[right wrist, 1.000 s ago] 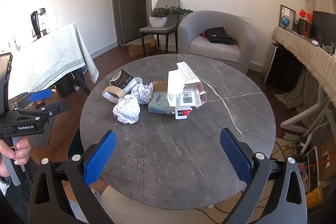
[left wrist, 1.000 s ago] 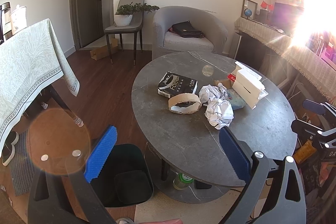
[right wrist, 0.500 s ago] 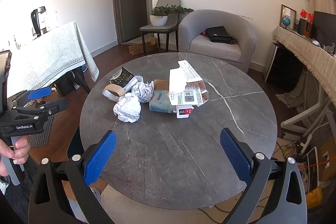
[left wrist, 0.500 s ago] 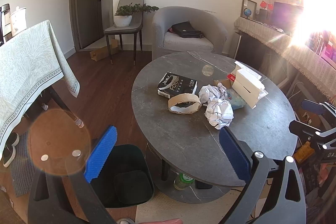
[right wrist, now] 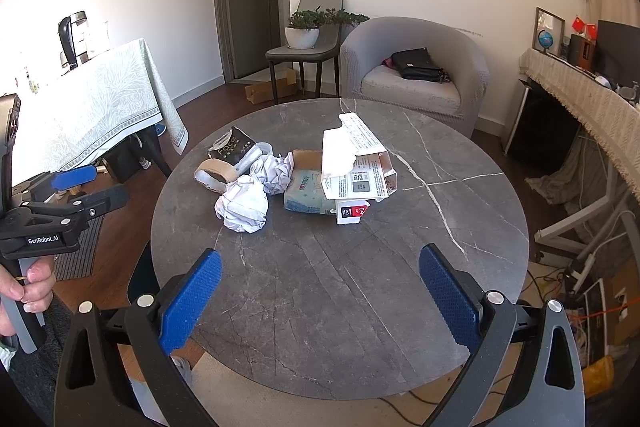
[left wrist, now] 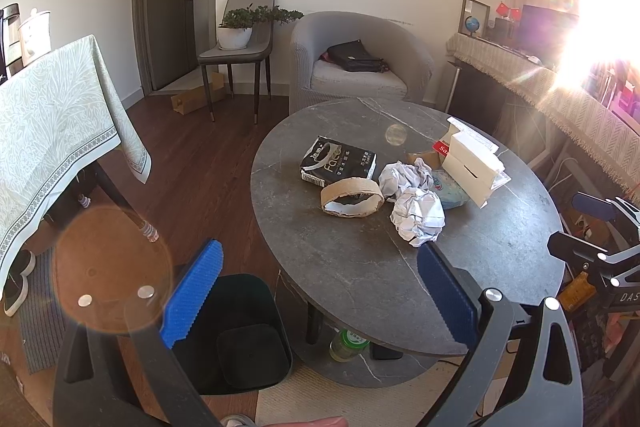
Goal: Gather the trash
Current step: 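Move the right tool toward the crumpled white paper ball while the left tool reaches the tan tape roll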
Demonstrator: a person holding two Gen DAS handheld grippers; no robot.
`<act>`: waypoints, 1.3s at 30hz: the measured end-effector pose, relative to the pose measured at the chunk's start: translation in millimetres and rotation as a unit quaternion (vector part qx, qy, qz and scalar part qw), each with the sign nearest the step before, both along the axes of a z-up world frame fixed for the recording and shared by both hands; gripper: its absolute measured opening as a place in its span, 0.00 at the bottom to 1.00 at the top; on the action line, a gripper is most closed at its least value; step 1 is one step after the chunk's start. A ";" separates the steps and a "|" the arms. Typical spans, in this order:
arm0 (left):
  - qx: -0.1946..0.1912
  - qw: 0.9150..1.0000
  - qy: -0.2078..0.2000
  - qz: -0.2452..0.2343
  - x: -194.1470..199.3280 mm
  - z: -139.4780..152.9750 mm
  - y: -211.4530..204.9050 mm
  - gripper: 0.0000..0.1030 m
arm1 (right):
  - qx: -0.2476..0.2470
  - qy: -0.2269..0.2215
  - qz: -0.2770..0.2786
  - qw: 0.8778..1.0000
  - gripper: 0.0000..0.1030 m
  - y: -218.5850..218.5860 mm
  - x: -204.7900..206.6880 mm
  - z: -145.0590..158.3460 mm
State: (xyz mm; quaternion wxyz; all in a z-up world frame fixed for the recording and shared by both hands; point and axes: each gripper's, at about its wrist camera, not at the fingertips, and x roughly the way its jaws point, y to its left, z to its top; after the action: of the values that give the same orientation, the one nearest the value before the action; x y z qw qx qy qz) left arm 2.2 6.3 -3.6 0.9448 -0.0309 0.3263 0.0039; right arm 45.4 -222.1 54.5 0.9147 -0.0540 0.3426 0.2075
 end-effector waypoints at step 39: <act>-0.033 0.997 0.044 -0.054 76.8 -28.7 -11.0 0.69 | 0.082 0.028 0.045 0.995 0.57 13.1 38.3 4.5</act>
State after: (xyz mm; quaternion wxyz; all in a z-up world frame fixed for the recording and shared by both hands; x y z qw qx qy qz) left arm 79.0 -4.7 -32.3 0.9269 -0.0439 0.3683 -0.0569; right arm 83.8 -209.0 59.0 0.8960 0.0116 0.3469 0.2770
